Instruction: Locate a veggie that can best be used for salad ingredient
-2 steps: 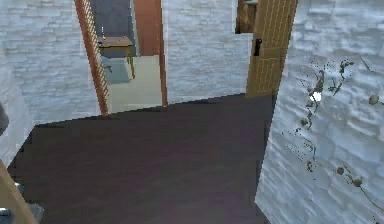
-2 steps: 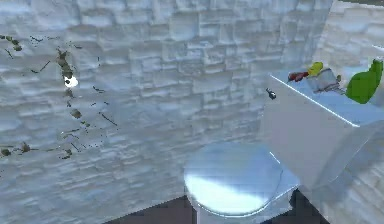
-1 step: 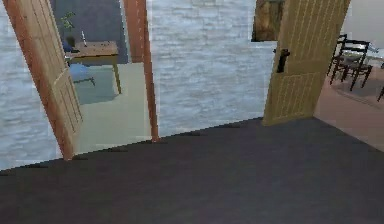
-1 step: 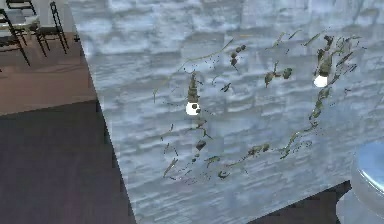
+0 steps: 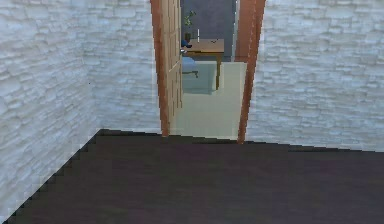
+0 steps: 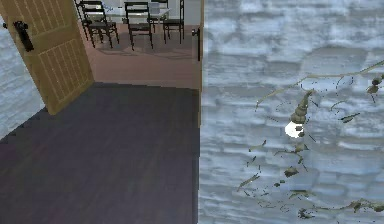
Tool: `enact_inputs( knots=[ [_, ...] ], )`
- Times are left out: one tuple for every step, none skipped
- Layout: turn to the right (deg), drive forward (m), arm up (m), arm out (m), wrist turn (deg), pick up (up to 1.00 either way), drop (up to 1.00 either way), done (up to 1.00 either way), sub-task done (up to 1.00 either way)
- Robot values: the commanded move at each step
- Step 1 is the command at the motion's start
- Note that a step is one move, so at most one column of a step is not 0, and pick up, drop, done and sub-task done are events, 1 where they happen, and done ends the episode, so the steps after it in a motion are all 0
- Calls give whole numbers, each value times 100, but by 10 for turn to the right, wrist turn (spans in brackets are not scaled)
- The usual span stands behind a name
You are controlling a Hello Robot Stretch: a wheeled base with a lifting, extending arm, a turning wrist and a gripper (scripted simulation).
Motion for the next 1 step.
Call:
enact_inputs(
  knots=[
    [0, 5, 0, 0, 0, 0, 0, 0, 0]
  ],
)
